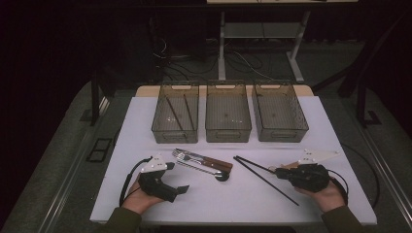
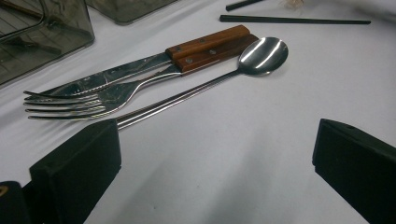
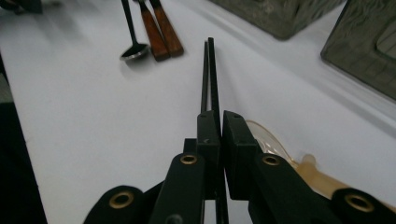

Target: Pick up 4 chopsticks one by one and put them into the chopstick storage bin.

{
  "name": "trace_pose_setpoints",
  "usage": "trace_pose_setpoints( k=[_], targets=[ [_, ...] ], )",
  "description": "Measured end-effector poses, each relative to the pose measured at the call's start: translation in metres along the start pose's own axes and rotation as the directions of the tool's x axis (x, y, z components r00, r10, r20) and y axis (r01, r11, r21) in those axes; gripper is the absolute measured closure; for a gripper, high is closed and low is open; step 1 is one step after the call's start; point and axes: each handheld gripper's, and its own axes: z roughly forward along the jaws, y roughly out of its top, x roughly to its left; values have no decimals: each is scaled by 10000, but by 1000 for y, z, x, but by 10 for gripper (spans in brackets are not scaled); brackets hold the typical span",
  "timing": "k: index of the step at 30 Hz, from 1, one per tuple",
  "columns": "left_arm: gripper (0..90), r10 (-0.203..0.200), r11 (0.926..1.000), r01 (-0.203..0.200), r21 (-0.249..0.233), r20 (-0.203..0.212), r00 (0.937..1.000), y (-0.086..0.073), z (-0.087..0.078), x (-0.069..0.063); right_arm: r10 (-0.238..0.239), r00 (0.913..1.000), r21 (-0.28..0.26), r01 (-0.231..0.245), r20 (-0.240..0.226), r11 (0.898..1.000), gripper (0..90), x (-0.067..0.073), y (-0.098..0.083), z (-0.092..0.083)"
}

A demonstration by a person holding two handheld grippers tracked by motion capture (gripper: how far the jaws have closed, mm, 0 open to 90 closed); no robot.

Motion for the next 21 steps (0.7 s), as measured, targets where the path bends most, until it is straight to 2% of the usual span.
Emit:
trace_pose_setpoints(
  k=[6, 16, 21],
  targets=[
    [0, 31, 10000, -30, -68, 68, 10000, 0, 1, -1, 136, 9992, -556, -156, -365, 9983, 858, -2, 4, -4],
    [0, 61, 9997, -55, -246, 259, 9996, 0, 1, -1, 213, 9984, -748, -252, -522, 9969, 857, -3, 13, 0],
    [0, 205, 9995, -199, -236, 256, 9995, 1, 2, -2, 196, 9978, -841, -248, -629, 9961, 857, -4, 18, 2]
  ],
)
